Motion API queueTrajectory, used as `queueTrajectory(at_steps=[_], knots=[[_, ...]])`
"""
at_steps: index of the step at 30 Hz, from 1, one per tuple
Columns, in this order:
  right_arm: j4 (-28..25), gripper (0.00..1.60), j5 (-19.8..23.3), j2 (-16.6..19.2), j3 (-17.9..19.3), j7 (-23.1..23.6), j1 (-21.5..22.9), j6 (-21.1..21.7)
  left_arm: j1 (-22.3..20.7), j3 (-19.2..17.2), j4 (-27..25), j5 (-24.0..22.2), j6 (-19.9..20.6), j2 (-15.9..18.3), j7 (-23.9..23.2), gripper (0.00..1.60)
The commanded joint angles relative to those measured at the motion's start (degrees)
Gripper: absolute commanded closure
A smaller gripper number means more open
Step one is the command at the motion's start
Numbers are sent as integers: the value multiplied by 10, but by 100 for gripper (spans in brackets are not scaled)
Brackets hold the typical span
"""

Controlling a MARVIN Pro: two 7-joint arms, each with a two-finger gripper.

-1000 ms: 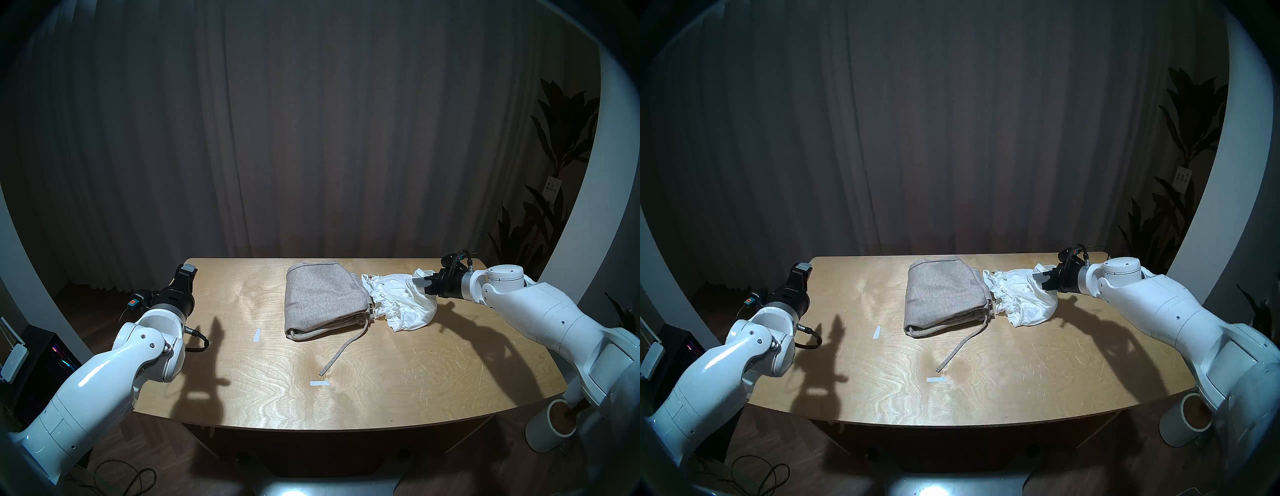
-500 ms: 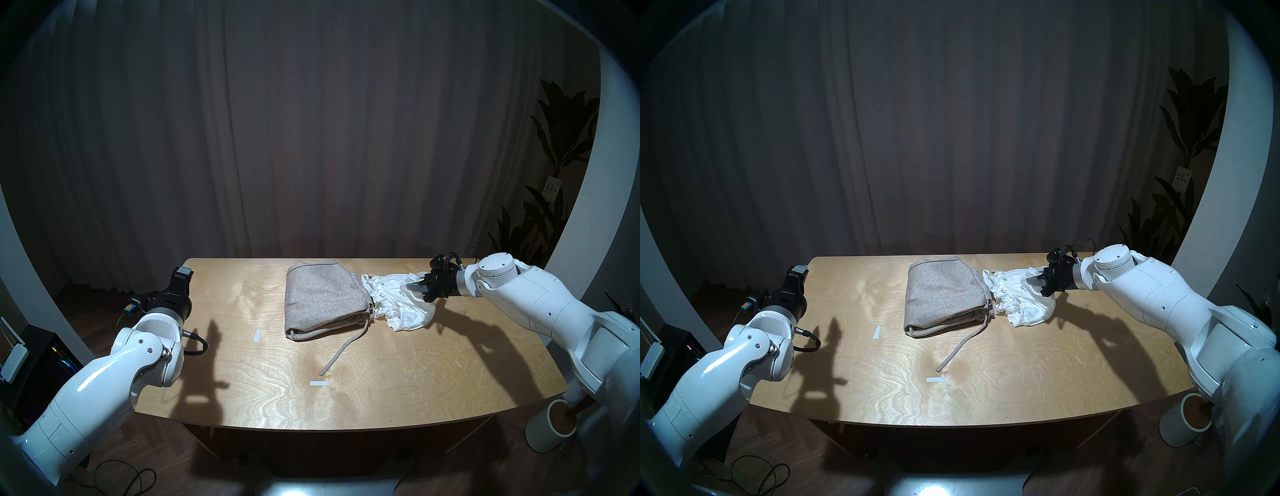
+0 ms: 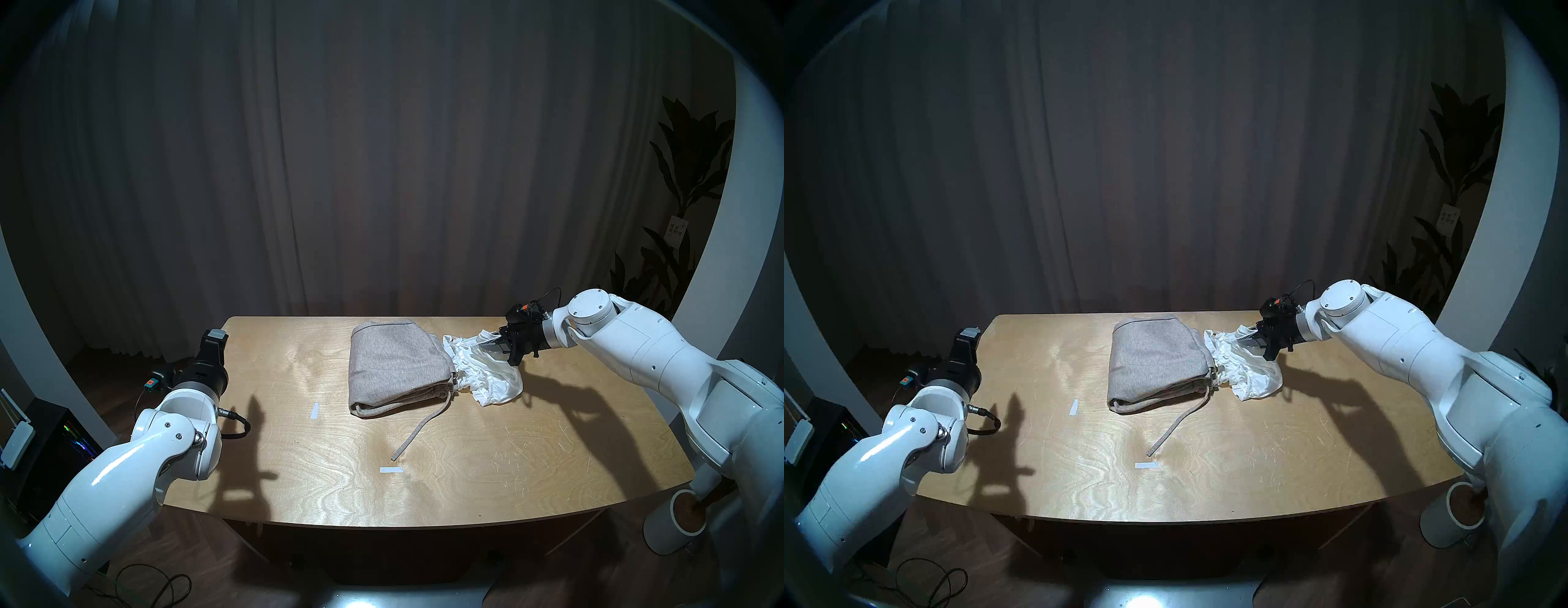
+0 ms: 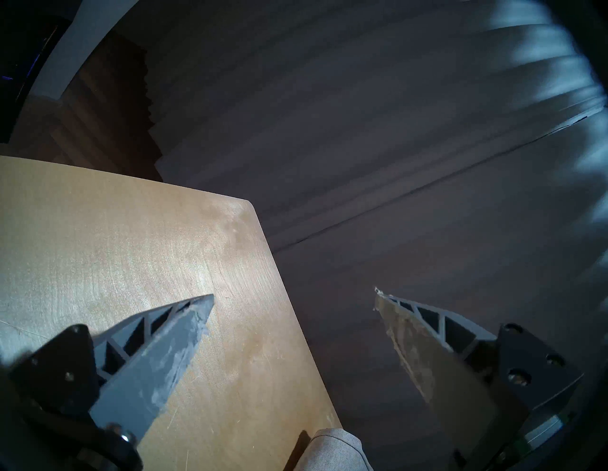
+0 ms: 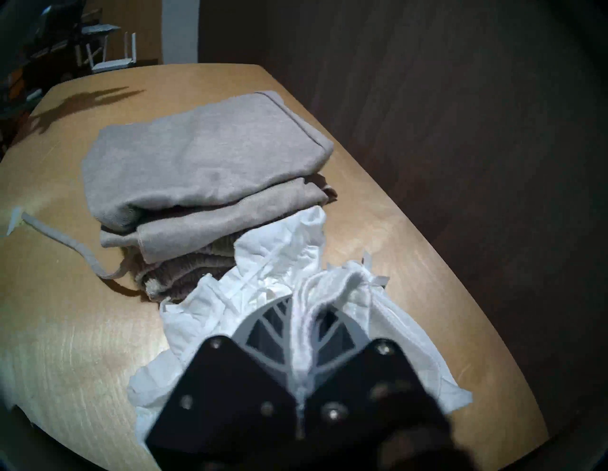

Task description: Fold pants twice and stack them

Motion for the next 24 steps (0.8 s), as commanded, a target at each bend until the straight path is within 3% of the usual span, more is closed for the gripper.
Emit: queueTrajectory(at_steps=[1, 13, 14, 15, 16, 17, 19, 24], knots=[[21, 160, -33, -36, -18, 50, 44, -54, 27, -24, -22, 1, -23, 4, -10, 0], [87, 160, -97, -69, -58, 121, 79, -141, 63, -47, -34, -4, -43, 0, -27, 0], [94, 141, -99, -72, -59, 128, 82, -144, 66, -49, -35, -5, -44, 0, -29, 0], [96, 94, -103, -73, -62, 132, 85, -149, 68, -50, -35, -6, -44, -1, -31, 0], [102, 28, -105, -76, -63, 137, 87, -154, 70, -52, -36, -7, -45, -1, -33, 0], [107, 10, -107, -79, -65, 143, 88, -155, 74, -55, -37, -8, -46, -1, -36, 0], [116, 0, -110, -84, -68, 153, 90, -170, 81, -59, -38, -10, -48, -2, -41, 0], [117, 0, -114, -87, -73, 180, 94, -188, 97, -69, -42, -15, -54, -4, -52, 0]])
